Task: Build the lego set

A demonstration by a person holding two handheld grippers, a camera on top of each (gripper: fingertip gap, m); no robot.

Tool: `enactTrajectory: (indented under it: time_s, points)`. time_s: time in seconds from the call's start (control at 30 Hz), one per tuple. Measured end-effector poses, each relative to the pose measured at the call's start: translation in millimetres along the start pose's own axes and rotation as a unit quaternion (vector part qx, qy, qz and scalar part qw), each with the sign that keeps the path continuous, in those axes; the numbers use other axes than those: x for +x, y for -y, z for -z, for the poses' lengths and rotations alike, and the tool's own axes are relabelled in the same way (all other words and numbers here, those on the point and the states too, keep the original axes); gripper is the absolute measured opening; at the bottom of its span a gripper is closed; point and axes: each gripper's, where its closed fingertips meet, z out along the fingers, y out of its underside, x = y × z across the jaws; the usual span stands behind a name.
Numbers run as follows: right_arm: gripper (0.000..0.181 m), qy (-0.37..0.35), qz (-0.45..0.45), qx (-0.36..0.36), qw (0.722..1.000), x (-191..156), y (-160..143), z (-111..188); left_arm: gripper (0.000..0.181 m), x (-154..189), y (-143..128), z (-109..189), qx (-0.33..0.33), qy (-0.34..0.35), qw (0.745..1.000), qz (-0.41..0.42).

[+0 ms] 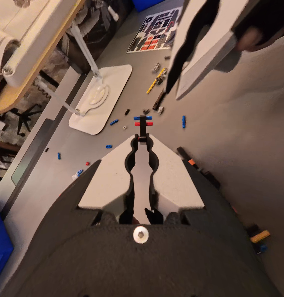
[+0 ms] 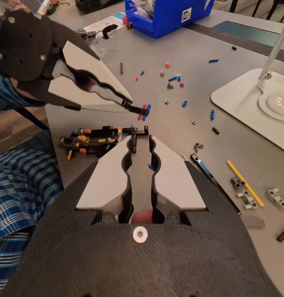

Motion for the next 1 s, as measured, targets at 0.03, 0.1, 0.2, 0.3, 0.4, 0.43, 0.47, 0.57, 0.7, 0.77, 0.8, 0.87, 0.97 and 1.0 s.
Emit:
enactTrajectory:
  time_s: [0.03,0.1,0.2,0.3,0.4,0.43,0.47,0.57,0.7,0.77,0.8,0.87,0.97,1.0]
  points:
    - [0.017,0.01,-0.006,0.002,1.0,-2,3,-1,0.008,4,5,0,0.009,0.002,1.0,-0.009]
    - [0.021,0.04,-0.045,0.011,0.998,-5,8,-5,0.008,12,13,2,0.025,0.007,0.999,-0.038]
    - [0.019,0.088,-0.108,0.02,0.99,-7,12,-11,0.008,21,22,4,0.048,0.009,0.996,-0.071]
    - [0.011,0.116,-0.124,0.018,0.985,-11,12,-14,0.008,24,26,6,0.065,0.007,0.996,-0.062]
    - [0.009,0.138,-0.149,0.017,0.979,-12,13,-15,0.008,24,25,6,0.075,0.001,0.996,-0.042]
    - [0.008,0.147,-0.159,0.021,0.976,-11,14,-14,0.008,23,25,5,0.076,-0.001,0.997,-0.033]
    - [0.007,0.154,-0.167,0.026,0.973,-11,16,-13,0.008,22,24,5,0.077,-0.003,0.997,-0.024]
    - [0.005,0.155,-0.162,0.022,0.974,-10,17,-13,0.012,25,21,4,0.07,-0.015,0.997,-0.016]
    - [0.005,0.136,-0.145,0.0,0.98,-5,10,-17,0.029,27,8,4,0.049,-0.031,0.998,0.018]
    - [0.005,0.125,-0.134,-0.013,0.983,-1,4,-19,0.038,28,-2,5,0.022,-0.04,0.998,0.035]
    - [0.005,0.121,-0.13,-0.02,0.984,0,1,-21,0.042,29,-8,5,0.007,-0.047,0.998,0.045]
    - [0.005,0.107,-0.114,-0.042,0.987,3,-6,-24,0.05,30,-19,4,-0.016,-0.053,0.996,0.063]
    - [0.005,0.081,-0.071,-0.084,0.991,6,-18,-31,0.058,34,-31,0,-0.051,-0.066,0.993,0.082]
    - [0.005,0.08,-0.067,-0.092,0.99,5,-20,-34,0.058,35,-34,-1,-0.058,-0.067,0.993,0.084]
